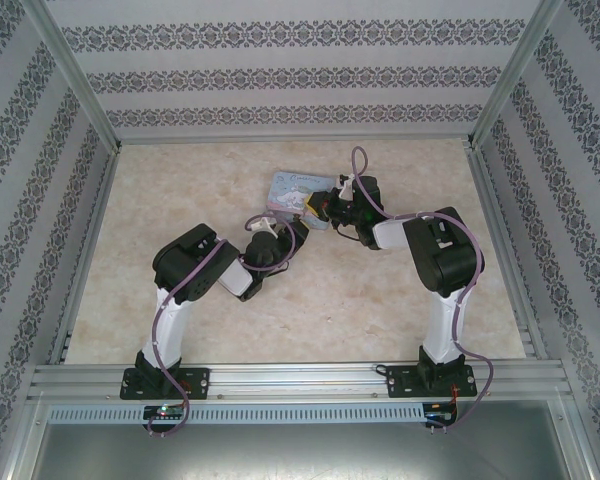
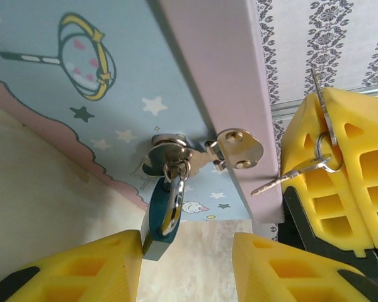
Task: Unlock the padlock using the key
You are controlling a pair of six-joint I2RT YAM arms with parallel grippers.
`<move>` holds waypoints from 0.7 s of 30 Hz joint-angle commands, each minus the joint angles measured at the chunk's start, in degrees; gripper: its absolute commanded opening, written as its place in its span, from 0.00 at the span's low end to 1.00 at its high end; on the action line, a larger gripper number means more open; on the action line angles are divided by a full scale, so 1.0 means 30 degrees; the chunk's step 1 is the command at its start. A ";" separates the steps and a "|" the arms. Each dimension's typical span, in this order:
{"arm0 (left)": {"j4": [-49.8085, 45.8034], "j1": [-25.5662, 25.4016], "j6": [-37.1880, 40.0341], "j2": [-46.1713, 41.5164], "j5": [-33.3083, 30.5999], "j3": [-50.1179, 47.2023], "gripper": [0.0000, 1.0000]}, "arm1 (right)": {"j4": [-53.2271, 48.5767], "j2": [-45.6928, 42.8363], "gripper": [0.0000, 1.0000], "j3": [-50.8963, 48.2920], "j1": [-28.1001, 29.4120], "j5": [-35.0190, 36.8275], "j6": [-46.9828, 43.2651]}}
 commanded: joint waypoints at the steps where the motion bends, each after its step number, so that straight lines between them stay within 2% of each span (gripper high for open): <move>1: -0.1001 -0.0338 -0.0020 -0.0004 -0.0038 -0.0529 0.44 | -0.0398 0.0682 0.00 -0.0585 -0.0025 -0.0055 -0.0096; 7: -0.1676 -0.0254 0.0098 0.0381 -0.0037 -0.0089 0.49 | -0.0340 0.0683 0.00 -0.0719 -0.0086 -0.0084 -0.0063; 21: -0.5831 0.0361 0.2922 -0.0101 -0.0018 0.0945 0.49 | -0.0297 0.0663 0.00 -0.0722 -0.0121 -0.0098 -0.0011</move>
